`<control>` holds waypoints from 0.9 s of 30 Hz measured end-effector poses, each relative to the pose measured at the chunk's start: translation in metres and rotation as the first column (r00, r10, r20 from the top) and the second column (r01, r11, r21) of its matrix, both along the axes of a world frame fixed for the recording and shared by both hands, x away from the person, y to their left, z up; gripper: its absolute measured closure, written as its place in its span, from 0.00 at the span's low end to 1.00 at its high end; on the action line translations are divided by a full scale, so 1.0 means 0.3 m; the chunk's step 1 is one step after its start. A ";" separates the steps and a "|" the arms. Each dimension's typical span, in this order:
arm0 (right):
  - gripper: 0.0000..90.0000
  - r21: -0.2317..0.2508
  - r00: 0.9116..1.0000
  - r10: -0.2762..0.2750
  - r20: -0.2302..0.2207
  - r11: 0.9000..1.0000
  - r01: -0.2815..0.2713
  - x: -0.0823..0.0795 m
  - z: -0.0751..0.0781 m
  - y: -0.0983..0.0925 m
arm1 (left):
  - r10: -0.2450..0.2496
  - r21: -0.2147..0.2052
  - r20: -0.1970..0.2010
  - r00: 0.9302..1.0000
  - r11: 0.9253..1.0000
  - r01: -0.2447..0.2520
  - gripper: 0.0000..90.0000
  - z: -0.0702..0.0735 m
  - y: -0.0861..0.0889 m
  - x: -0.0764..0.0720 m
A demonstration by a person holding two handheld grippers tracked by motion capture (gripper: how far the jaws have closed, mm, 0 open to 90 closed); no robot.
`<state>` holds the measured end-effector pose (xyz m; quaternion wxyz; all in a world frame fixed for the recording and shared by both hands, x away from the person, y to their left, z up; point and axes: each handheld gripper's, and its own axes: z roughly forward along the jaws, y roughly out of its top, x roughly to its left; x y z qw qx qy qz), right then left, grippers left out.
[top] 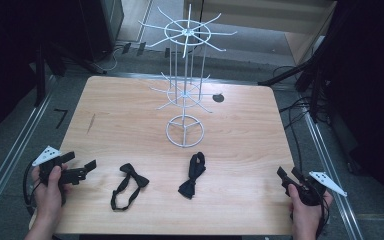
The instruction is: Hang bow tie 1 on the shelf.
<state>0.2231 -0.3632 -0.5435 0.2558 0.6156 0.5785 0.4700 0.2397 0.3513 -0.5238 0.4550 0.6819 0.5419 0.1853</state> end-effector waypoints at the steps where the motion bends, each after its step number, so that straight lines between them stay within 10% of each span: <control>1: 0.43 0.002 1.000 0.002 0.000 1.000 -0.002 0.000 0.001 0.001 | 0.000 0.000 0.000 1.000 1.000 0.000 0.00 0.000 0.000 0.000; 27: 0.48 -0.039 0.995 0.101 0.021 0.994 -0.100 0.008 0.049 0.154 | -0.005 0.001 -0.007 1.000 1.000 0.005 0.00 0.000 -0.001 0.002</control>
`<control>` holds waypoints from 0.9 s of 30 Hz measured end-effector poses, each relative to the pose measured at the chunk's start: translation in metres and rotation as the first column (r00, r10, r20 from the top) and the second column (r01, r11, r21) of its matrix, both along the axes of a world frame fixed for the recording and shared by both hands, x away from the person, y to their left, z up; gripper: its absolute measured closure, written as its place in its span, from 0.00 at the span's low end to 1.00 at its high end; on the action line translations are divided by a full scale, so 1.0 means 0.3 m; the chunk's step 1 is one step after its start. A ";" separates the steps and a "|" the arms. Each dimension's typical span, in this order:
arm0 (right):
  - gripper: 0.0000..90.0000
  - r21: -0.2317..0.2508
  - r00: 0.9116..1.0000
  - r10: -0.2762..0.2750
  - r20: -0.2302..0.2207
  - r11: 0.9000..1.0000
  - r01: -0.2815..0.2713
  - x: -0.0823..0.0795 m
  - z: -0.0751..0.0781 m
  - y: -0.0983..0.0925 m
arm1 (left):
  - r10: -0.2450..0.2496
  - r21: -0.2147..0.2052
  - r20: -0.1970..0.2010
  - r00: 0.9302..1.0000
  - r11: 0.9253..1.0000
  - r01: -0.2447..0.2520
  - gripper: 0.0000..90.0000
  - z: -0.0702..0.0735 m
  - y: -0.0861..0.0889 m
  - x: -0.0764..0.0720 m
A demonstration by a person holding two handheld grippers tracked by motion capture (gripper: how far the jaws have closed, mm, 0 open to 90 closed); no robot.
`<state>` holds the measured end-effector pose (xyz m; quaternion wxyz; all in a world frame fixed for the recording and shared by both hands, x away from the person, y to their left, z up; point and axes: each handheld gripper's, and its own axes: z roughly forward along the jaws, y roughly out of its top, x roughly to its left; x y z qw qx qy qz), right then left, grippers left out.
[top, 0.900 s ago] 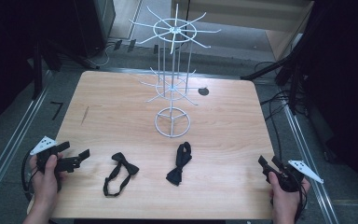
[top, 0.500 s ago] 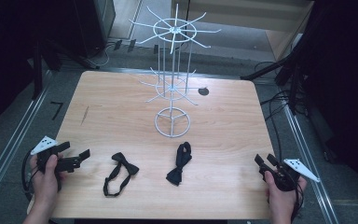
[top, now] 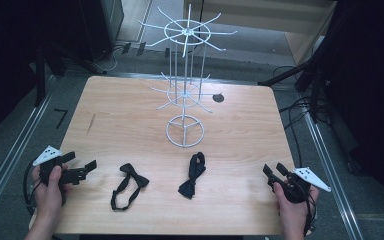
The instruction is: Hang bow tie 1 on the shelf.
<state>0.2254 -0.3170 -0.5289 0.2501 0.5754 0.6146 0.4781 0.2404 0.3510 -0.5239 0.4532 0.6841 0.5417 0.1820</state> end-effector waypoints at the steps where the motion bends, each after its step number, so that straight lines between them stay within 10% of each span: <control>1: 0.48 -0.002 1.000 0.006 0.002 1.000 -0.006 0.000 0.001 0.007 | 0.001 0.000 0.001 1.000 1.000 -0.001 0.00 0.000 0.000 0.000; 27: 0.47 -0.007 0.997 0.080 0.006 0.997 -0.080 -0.006 0.021 0.118 | -0.001 0.001 -0.002 1.000 1.000 0.001 0.00 0.000 0.000 0.000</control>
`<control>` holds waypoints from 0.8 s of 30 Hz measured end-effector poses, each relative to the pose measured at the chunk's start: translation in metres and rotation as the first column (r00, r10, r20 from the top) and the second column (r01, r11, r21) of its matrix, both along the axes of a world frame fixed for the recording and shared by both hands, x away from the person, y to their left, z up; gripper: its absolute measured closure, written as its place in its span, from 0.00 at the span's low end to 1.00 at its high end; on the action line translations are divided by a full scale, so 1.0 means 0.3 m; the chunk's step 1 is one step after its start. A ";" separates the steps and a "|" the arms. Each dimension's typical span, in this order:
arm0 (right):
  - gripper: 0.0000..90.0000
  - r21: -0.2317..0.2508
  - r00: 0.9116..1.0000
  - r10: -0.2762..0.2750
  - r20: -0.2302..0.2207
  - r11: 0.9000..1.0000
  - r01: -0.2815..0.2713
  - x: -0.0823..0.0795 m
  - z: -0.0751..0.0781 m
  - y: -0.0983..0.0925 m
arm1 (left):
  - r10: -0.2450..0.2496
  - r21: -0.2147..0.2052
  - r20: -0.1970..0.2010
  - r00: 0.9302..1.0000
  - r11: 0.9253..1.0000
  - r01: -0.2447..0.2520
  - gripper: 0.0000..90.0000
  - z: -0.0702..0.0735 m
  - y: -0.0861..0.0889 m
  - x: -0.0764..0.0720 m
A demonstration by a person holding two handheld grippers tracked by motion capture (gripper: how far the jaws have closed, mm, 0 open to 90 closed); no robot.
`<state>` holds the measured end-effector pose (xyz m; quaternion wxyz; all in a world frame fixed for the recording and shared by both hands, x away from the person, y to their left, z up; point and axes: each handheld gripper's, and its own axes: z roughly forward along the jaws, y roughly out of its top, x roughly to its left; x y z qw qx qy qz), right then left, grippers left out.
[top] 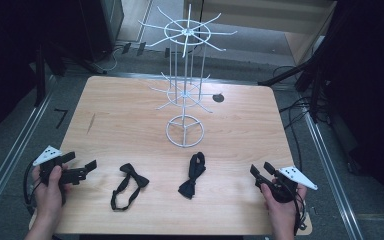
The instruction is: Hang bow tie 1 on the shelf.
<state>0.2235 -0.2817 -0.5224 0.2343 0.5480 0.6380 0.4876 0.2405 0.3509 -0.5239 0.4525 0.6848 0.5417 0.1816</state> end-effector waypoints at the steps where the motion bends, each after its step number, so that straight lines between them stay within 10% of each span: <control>1: 0.47 0.000 1.000 0.000 0.000 1.000 0.000 0.000 0.000 0.000 | 0.000 0.000 0.000 1.000 1.000 0.000 0.00 0.000 0.000 0.000; 24: 0.47 -0.016 0.997 0.075 -0.006 0.997 -0.075 -0.003 0.005 0.105 | 0.000 -0.001 -0.001 1.000 1.000 0.000 0.00 0.000 0.000 0.000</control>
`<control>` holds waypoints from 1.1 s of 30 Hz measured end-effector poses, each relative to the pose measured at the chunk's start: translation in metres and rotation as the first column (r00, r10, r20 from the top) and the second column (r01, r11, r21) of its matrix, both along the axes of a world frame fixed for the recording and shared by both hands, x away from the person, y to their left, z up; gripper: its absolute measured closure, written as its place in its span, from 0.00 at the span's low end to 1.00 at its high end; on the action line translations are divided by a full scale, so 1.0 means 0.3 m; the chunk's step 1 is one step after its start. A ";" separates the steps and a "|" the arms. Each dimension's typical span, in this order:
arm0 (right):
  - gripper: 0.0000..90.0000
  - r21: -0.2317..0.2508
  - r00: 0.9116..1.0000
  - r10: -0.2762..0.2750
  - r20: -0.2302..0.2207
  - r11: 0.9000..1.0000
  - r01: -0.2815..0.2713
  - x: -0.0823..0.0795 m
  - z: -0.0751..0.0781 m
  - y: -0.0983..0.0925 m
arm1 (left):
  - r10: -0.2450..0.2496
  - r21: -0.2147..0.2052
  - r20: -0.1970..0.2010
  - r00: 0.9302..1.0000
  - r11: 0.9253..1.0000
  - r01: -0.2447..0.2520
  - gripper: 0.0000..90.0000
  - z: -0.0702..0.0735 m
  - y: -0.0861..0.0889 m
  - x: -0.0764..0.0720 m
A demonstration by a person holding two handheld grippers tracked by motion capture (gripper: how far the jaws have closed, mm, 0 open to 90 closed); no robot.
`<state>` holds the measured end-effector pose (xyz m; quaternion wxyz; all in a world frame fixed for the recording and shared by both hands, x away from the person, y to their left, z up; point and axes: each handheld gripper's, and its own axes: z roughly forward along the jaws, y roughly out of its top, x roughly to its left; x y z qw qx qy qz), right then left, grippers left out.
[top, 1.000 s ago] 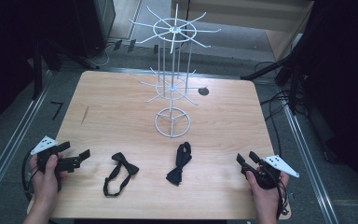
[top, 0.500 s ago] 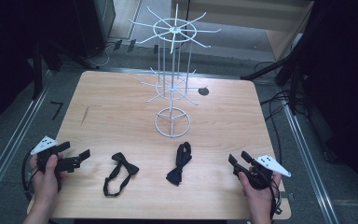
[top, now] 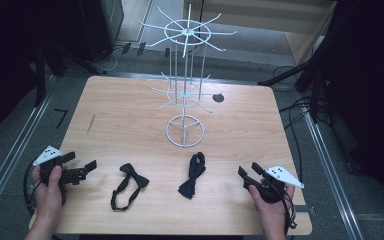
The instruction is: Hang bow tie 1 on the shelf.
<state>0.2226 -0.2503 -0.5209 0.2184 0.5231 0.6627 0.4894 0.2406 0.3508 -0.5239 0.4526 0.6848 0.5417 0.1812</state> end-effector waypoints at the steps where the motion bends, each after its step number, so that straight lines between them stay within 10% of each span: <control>1: 0.47 0.000 1.000 0.000 0.000 1.000 0.000 0.000 0.000 0.000 | 0.000 0.000 0.000 1.000 1.000 0.000 0.00 0.000 0.000 0.000; 33: 0.45 -0.031 0.991 0.128 -0.030 0.991 -0.129 0.010 -0.018 0.170 | 0.000 -0.001 0.000 1.000 1.000 0.000 0.00 0.000 0.000 0.000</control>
